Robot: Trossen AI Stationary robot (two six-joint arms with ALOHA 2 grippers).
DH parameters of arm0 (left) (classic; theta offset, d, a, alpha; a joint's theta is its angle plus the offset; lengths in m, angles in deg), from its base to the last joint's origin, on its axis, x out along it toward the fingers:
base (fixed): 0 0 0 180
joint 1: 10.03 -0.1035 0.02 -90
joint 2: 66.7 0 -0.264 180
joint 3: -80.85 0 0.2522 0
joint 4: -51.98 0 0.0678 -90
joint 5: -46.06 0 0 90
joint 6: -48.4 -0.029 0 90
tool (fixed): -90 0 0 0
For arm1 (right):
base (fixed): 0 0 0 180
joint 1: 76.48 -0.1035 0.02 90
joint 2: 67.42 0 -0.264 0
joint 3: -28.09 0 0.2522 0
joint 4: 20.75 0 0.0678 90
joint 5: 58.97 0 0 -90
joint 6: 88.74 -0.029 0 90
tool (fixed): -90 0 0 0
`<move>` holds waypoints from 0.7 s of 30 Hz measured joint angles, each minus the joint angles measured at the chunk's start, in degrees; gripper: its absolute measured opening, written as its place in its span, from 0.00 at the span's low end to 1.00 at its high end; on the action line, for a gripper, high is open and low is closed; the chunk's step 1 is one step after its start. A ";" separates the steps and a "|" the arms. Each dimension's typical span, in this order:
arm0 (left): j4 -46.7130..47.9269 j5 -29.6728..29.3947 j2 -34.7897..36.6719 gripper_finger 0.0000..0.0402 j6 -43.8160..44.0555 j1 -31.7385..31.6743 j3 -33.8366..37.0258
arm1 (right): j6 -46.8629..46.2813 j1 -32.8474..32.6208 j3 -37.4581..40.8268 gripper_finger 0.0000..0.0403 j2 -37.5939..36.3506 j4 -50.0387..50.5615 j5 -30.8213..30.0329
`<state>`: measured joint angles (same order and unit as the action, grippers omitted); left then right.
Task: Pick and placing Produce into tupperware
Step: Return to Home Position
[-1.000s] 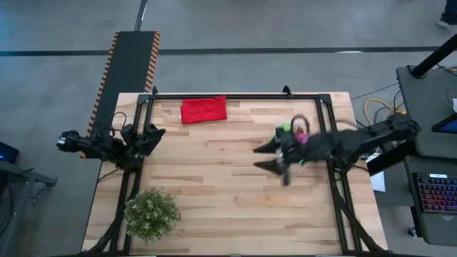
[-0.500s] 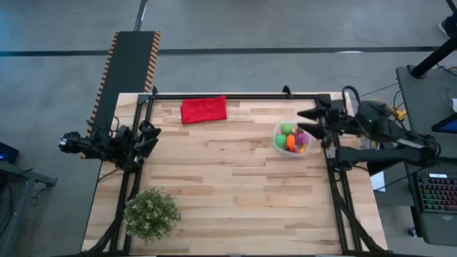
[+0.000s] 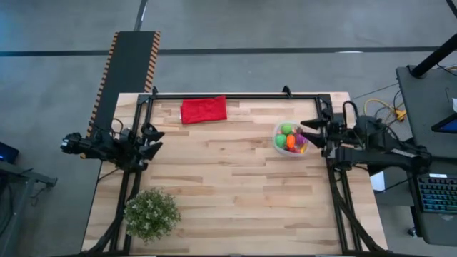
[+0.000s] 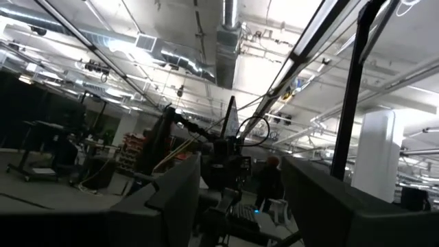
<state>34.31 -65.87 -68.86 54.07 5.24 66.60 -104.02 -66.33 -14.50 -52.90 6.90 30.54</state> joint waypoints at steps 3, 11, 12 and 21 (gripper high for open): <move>0.45 0.00 0.21 0.48 0.00 0.00 0.02 | 0.34 0.00 3.53 0.58 -2.90 -1.43 -0.04; 0.48 0.02 -0.61 0.48 -0.07 0.00 0.04 | 1.95 0.00 11.97 0.58 -14.38 -3.67 -1.01; 0.46 0.00 -0.70 0.48 -0.07 0.00 0.07 | 2.29 0.01 12.81 0.58 -14.66 -3.82 -1.13; 0.51 0.37 -0.96 0.48 -0.09 0.00 0.13 | 2.10 0.00 17.60 0.58 -14.37 -1.83 -5.91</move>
<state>34.82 -65.50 -69.82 53.98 5.24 66.73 -101.92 -66.33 3.09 -67.27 5.07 24.63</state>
